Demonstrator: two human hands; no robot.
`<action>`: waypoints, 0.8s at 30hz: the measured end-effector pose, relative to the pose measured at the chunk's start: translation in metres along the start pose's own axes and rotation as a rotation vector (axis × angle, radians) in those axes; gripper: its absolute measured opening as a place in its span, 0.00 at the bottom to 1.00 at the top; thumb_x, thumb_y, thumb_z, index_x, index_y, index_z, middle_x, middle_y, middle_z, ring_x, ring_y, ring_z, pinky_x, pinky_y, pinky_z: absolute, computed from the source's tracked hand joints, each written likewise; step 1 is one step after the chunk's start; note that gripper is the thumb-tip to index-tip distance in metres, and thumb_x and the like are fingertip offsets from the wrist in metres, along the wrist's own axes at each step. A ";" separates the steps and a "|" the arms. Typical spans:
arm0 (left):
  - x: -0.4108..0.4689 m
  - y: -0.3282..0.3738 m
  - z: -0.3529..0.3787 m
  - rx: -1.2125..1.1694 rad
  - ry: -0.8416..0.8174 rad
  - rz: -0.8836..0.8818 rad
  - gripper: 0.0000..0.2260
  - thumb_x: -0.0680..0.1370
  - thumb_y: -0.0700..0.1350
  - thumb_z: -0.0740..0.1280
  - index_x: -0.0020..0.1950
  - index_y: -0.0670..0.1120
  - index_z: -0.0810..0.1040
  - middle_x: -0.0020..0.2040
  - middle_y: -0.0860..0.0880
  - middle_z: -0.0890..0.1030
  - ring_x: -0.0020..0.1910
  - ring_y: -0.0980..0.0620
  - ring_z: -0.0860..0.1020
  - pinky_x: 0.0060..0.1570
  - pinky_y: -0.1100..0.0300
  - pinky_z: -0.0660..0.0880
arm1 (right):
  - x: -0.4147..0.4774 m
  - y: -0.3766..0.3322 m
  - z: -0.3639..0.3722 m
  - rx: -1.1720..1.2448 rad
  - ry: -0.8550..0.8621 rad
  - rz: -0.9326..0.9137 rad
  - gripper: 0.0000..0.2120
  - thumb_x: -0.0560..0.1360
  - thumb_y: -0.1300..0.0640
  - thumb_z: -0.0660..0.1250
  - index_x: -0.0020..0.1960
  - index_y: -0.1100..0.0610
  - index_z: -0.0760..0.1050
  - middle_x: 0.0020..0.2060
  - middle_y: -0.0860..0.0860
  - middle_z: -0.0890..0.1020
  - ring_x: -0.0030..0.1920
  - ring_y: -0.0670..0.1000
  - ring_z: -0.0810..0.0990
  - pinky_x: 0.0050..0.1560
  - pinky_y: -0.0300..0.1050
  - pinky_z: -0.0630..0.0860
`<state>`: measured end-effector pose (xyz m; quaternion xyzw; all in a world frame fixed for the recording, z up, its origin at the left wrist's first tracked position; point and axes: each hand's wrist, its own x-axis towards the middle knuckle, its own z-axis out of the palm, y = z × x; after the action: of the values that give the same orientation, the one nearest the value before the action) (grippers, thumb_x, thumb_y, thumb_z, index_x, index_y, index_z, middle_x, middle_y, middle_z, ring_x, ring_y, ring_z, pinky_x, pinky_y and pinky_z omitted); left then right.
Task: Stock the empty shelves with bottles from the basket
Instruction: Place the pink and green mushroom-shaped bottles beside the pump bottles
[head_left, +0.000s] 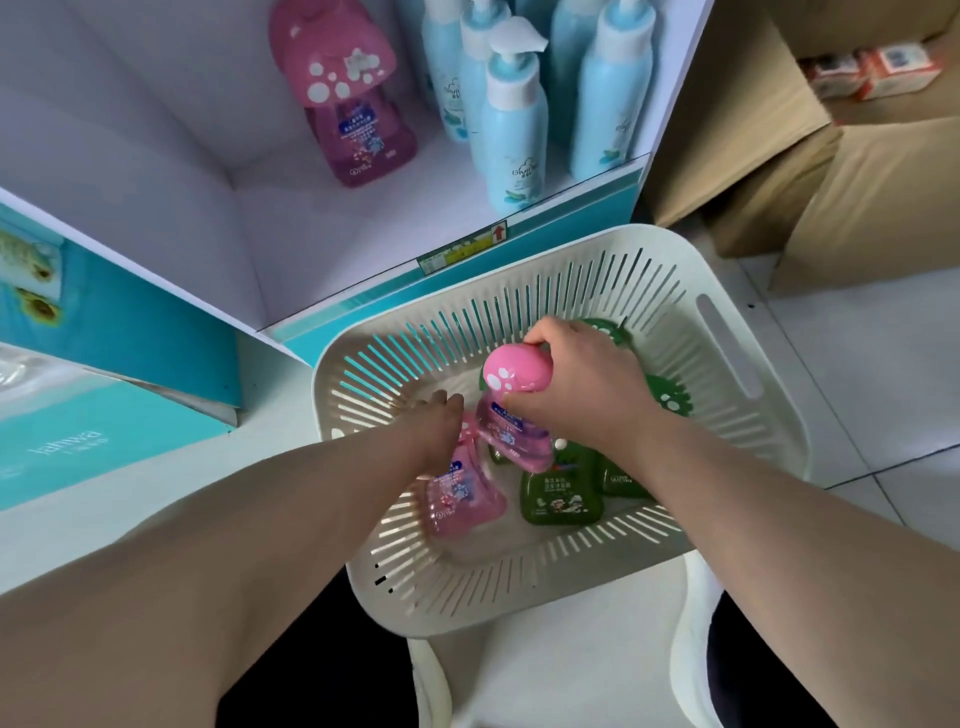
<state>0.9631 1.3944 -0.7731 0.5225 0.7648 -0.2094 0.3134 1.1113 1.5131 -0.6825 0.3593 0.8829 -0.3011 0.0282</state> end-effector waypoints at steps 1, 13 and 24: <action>0.001 0.002 0.002 -0.033 -0.025 -0.005 0.29 0.74 0.41 0.69 0.71 0.39 0.60 0.66 0.39 0.69 0.63 0.38 0.72 0.60 0.47 0.72 | 0.001 -0.002 -0.001 0.007 -0.031 -0.009 0.24 0.65 0.37 0.70 0.54 0.46 0.67 0.47 0.46 0.74 0.48 0.48 0.74 0.46 0.47 0.70; -0.008 0.011 -0.006 -0.062 -0.168 -0.010 0.39 0.66 0.49 0.79 0.68 0.41 0.62 0.57 0.42 0.77 0.54 0.44 0.77 0.50 0.55 0.77 | -0.005 -0.004 -0.011 -0.114 -0.259 -0.053 0.25 0.61 0.42 0.75 0.54 0.43 0.72 0.45 0.39 0.75 0.47 0.44 0.73 0.47 0.46 0.62; -0.106 0.026 -0.115 -0.075 0.123 -0.036 0.36 0.63 0.52 0.80 0.64 0.44 0.67 0.57 0.45 0.78 0.52 0.47 0.76 0.47 0.57 0.73 | -0.054 -0.050 -0.075 -0.309 -0.194 -0.129 0.27 0.60 0.44 0.76 0.56 0.44 0.71 0.49 0.44 0.78 0.52 0.50 0.76 0.57 0.53 0.69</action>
<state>0.9843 1.4080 -0.6168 0.5086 0.7991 -0.1536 0.2815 1.1315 1.4934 -0.5810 0.2624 0.9330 -0.1963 0.1486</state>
